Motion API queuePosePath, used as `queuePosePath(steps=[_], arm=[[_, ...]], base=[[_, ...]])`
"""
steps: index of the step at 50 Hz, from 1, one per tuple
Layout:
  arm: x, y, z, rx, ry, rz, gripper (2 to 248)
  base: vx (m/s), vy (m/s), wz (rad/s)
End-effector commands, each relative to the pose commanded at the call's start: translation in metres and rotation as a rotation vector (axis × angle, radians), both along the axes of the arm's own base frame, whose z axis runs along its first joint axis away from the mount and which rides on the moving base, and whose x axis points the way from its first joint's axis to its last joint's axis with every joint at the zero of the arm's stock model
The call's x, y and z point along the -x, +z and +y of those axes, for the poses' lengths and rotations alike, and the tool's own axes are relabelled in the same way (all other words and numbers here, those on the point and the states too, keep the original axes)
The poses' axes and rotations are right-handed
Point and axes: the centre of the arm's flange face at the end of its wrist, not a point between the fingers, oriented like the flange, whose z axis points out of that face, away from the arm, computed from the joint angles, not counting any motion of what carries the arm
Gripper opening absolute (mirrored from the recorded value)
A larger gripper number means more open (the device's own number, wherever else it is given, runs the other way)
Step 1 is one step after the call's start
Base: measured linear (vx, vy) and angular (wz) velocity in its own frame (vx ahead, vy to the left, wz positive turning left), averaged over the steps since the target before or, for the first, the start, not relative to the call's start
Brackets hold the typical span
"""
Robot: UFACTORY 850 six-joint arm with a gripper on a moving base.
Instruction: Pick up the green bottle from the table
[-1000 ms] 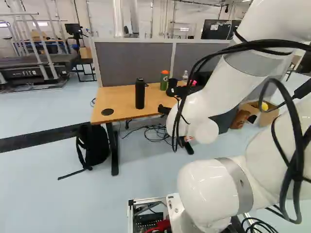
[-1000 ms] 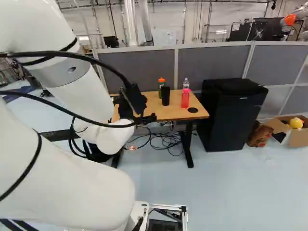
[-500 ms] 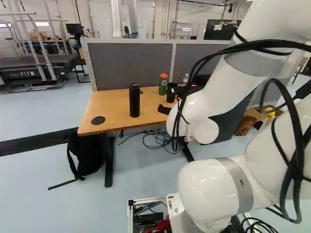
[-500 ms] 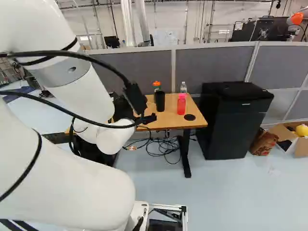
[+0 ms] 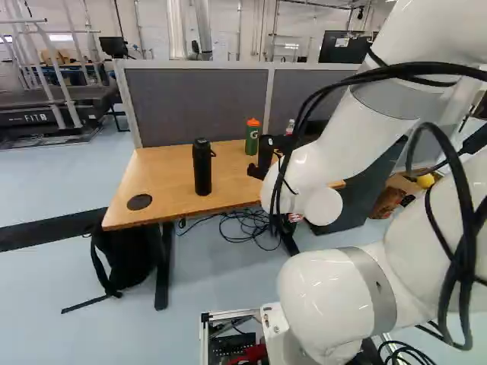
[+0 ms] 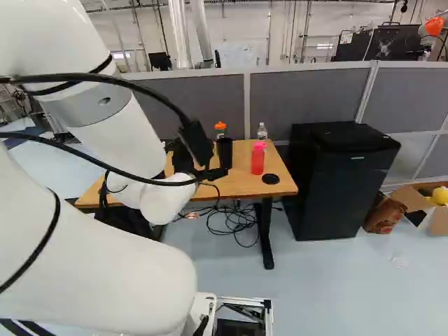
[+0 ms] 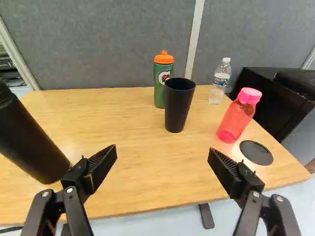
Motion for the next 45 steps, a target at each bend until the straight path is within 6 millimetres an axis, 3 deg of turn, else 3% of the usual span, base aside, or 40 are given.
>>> queuePosePath(steps=[23, 45], arm=[[-0.03, 0.004, -0.007, 0.0, -0.024, 0.012, 247], [-0.072, 0.007, -0.014, 0.0, -0.041, 0.02, 247]], base=[[0.032, -0.014, -0.003], [0.0, 0.0, 0.0]])
